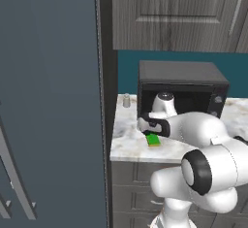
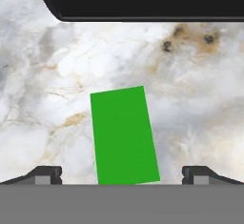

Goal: Place the sponge inside the microwave to prepare for sanitizing.

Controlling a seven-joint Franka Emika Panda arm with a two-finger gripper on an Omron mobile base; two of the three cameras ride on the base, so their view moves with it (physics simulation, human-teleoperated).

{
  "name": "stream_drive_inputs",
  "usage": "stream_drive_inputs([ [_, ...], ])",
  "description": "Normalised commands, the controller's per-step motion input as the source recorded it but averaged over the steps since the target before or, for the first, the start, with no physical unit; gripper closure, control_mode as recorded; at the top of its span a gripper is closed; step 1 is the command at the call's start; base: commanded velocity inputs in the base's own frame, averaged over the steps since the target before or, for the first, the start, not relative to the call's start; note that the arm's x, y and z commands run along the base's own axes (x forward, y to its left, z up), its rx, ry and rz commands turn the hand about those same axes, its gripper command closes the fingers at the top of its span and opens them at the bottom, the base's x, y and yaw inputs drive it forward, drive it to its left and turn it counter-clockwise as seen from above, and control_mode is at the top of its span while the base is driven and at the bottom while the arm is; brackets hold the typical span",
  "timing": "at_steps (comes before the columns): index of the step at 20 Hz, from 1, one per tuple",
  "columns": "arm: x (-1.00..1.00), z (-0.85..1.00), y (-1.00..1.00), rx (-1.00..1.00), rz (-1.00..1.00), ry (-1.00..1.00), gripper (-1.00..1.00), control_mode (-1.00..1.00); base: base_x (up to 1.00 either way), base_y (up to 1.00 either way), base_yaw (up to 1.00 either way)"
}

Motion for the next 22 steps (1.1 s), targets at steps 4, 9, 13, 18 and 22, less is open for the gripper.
stream_drive_inputs([
  [4,0.03,-0.39,0.00,0.00,0.03,0.00,-1.00,-1.00,0.00,0.00,0.00],
  [9,0.15,-0.32,0.00,0.00,0.02,0.00,-1.00,-1.00,0.00,0.00,0.00],
  [13,0.23,-0.23,0.00,0.00,0.01,0.00,-1.00,-1.00,0.00,0.00,0.00],
  [18,0.18,-0.21,0.00,0.00,0.00,0.00,-1.00,-1.00,0.00,0.00,0.00],
  [22,0.19,-0.21,0.00,0.00,0.00,0.00,-1.00,-1.00,0.00,0.00,0.00],
])
